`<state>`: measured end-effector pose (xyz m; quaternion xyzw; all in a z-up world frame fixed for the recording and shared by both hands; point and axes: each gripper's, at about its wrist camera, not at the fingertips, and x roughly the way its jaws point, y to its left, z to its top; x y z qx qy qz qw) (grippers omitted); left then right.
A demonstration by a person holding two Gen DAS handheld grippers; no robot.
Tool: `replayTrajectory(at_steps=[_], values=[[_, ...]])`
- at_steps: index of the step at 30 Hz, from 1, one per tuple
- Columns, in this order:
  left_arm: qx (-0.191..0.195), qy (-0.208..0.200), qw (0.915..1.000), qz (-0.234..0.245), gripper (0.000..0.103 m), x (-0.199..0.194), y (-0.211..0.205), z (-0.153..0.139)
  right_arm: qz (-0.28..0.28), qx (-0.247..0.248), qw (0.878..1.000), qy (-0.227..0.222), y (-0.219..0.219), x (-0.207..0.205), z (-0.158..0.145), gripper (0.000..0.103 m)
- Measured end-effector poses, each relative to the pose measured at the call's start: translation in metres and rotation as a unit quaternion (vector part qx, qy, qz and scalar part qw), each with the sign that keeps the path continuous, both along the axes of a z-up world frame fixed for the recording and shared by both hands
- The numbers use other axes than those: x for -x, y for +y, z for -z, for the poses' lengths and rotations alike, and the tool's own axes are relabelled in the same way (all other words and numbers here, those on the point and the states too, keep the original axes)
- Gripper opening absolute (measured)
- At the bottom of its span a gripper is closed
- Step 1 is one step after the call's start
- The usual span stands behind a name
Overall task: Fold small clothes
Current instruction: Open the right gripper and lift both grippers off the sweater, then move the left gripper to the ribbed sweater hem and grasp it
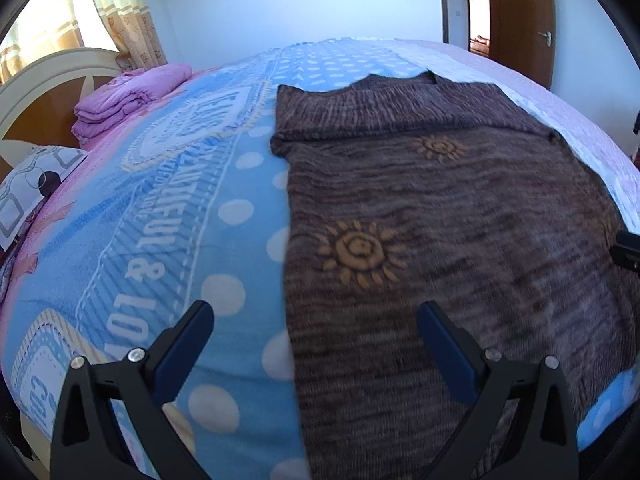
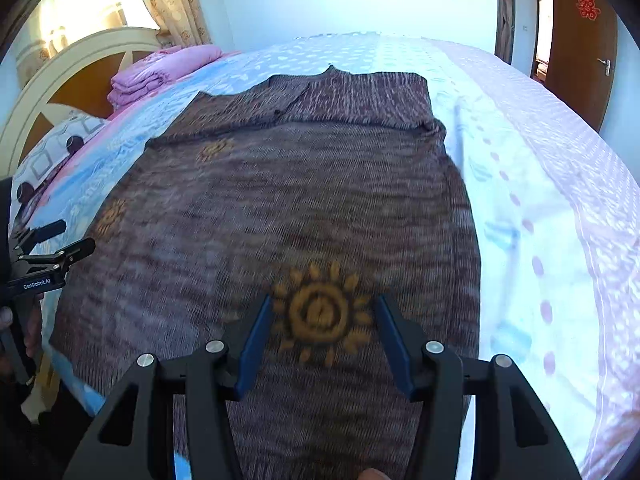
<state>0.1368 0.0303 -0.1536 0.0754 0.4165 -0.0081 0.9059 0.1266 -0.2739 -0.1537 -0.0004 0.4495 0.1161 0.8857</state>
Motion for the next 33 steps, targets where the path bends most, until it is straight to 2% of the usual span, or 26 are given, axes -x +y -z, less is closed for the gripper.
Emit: replayTrajectory(at_steps=[6, 18, 22, 27, 33], values=[[0.002, 0.015, 0.9997, 0.020, 0.103, 0.024, -0.005, 0.007, -0.002, 0.003, 1.000, 0.002, -0.002, 0.023, 0.003, 0.054], [0.011, 0.029, 0.9989, 0.035, 0.097, 0.046, -0.009, 0.012, -0.003, 0.014, 1.000, 0.001, -0.012, 0.051, 0.008, 0.054], [0.049, 0.050, 0.9967, 0.040, 0.084, 0.052, -0.005, 0.013, -0.004, 0.018, 1.000, 0.003, -0.014, 0.061, 0.010, 0.054], [0.105, 0.072, 0.9909, 0.043, 0.081, 0.065, 0.004, 0.011, -0.002, 0.018, 1.000, 0.004, -0.020, 0.076, 0.012, 0.054], [0.124, 0.079, 0.9884, 0.038, 0.057, 0.077, 0.010, 0.011, 0.003, 0.022, 1.000, -0.006, -0.029, 0.090, 0.011, 0.054]])
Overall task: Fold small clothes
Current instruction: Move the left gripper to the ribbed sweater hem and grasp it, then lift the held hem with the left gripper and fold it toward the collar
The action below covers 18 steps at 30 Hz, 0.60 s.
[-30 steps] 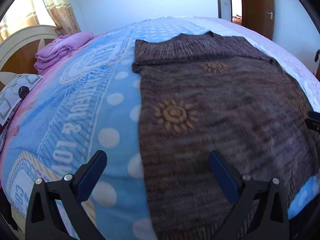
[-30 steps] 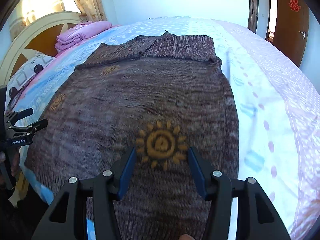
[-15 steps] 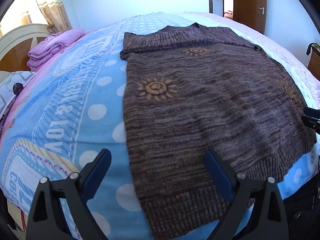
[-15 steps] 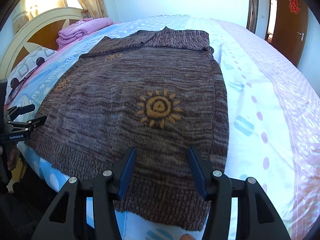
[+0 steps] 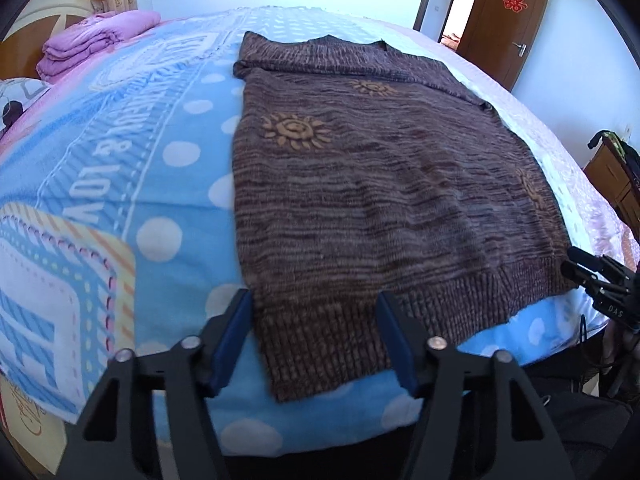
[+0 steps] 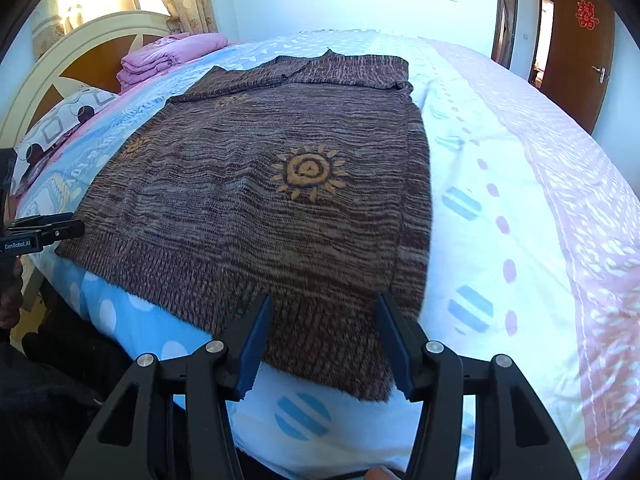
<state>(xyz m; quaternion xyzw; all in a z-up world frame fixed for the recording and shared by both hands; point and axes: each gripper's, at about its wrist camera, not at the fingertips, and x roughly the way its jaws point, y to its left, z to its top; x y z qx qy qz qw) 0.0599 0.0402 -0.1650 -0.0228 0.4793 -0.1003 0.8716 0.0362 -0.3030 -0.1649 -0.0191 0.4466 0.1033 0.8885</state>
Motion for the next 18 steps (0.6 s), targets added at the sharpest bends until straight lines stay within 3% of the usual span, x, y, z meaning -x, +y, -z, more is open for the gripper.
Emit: replayTrajectory(at_steps=[2, 4, 16, 18], values=[[-0.008, -0.004, 1.0000, -0.004, 0.027, 0.003, 0.000, 0.000, 0.004, 0.002, 1.000, 0.000, -0.004, 0.002, 0.000, 0.054], [0.013, 0.002, 0.9998, 0.016, 0.009, 0.002, -0.001, -0.001, 0.012, -0.004, 1.000, -0.002, -0.009, 0.003, -0.001, 0.054], [0.015, -0.011, 0.9998, 0.004, 0.009, 0.008, 0.005, -0.011, 0.019, -0.060, 0.998, 0.022, -0.026, 0.010, 0.008, 0.054], [0.019, -0.017, 0.9997, 0.002, 0.009, 0.008, 0.008, -0.015, 0.026, -0.059, 0.998, 0.025, -0.029, 0.010, 0.011, 0.030]])
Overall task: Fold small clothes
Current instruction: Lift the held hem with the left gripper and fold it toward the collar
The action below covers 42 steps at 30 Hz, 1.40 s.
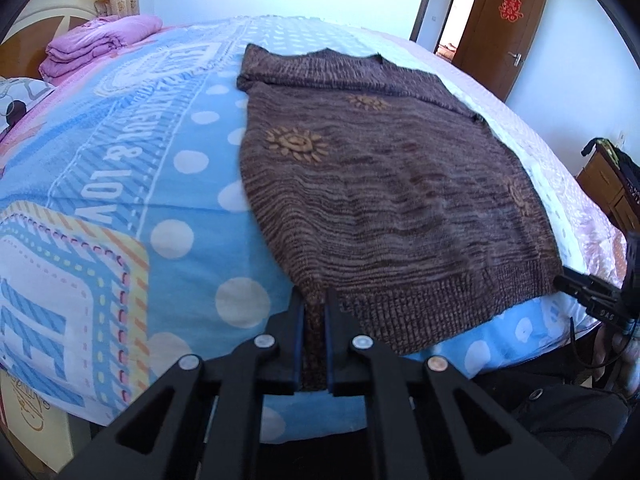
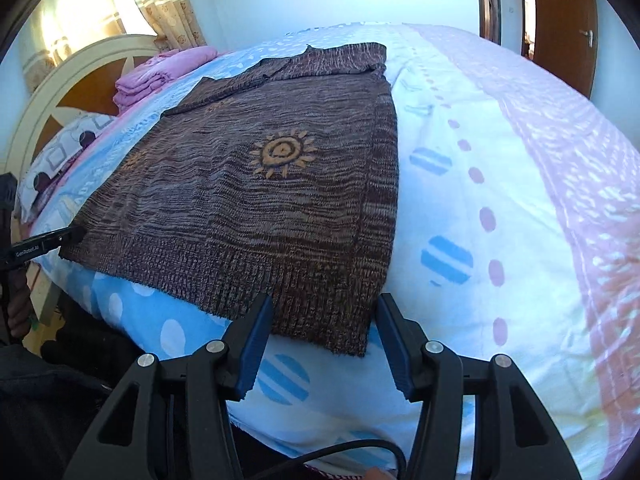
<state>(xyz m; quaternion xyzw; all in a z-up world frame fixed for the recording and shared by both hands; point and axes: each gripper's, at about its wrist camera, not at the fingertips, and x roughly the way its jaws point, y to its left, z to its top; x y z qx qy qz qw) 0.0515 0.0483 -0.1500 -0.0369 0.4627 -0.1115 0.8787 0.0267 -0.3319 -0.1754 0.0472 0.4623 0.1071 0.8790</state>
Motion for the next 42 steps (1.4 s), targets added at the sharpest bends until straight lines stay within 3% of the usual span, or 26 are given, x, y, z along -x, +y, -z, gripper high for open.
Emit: replayTrajectory(at_steps=[1, 3, 8, 13, 19, 29, 42], values=[[0.001, -0.002, 1.0000, 0.000, 0.009, 0.000, 0.001, -0.002, -0.004, -0.010, 1.000, 0.001, -0.003, 0.000, -0.001, 0.005], [0.004, -0.004, 1.0000, -0.003, 0.009, 0.000, 0.004, -0.004, -0.013, -0.055, 0.998, -0.002, -0.010, 0.004, -0.007, 0.005], [0.019, -0.021, 0.9996, -0.007, 0.009, 0.006, 0.013, -0.018, -0.012, -0.069, 0.996, -0.061, -0.022, 0.024, -0.040, 0.005], [0.018, -0.004, 0.9998, -0.011, 0.008, 0.002, 0.014, -0.007, 0.004, -0.072, 0.997, -0.036, -0.028, 0.019, -0.021, 0.005], [0.012, -0.030, 0.9995, -0.007, 0.008, -0.002, 0.011, -0.022, -0.005, -0.096, 0.992, -0.080, -0.027, 0.019, -0.049, 0.005], [0.023, -0.068, 0.9973, -0.014, 0.008, -0.031, 0.016, -0.050, 0.020, -0.107, 0.984, -0.142, -0.032, -0.015, -0.089, 0.005], [0.023, -0.104, 0.9939, -0.029, 0.008, -0.063, 0.018, -0.072, 0.027, -0.104, 0.981, -0.164, -0.028, -0.043, -0.108, 0.005]])
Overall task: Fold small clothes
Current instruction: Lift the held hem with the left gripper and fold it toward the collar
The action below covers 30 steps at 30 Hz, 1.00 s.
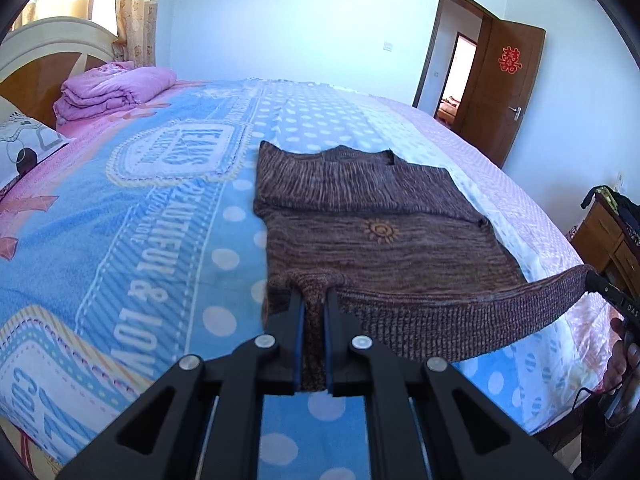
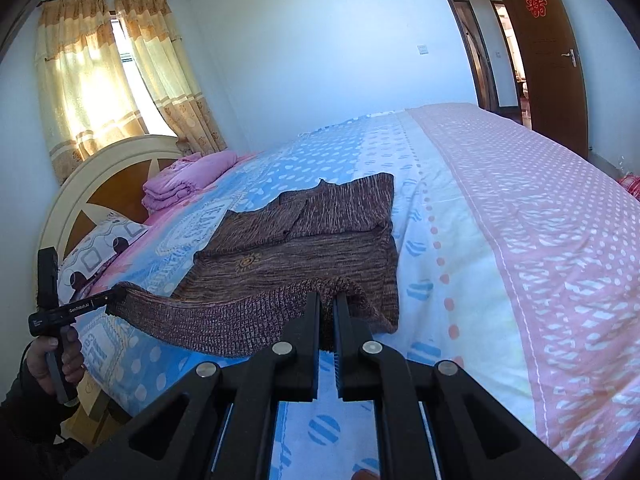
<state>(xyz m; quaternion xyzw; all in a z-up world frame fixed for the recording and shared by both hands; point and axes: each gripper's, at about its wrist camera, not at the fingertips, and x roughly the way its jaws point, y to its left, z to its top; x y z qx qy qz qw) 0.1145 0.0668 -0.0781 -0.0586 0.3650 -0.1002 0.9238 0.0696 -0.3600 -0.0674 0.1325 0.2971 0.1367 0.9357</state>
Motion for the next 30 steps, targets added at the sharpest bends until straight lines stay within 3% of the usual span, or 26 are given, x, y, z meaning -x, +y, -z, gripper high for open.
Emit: replayTrajectory(at_steps=[30], values=[[-0.001, -0.033, 0.9991, -0.026, 0.008, -0.092, 0.007, -0.042, 0.011, 0.027, 0.999, -0.040, 0.016, -0.098, -0.059, 0.005]])
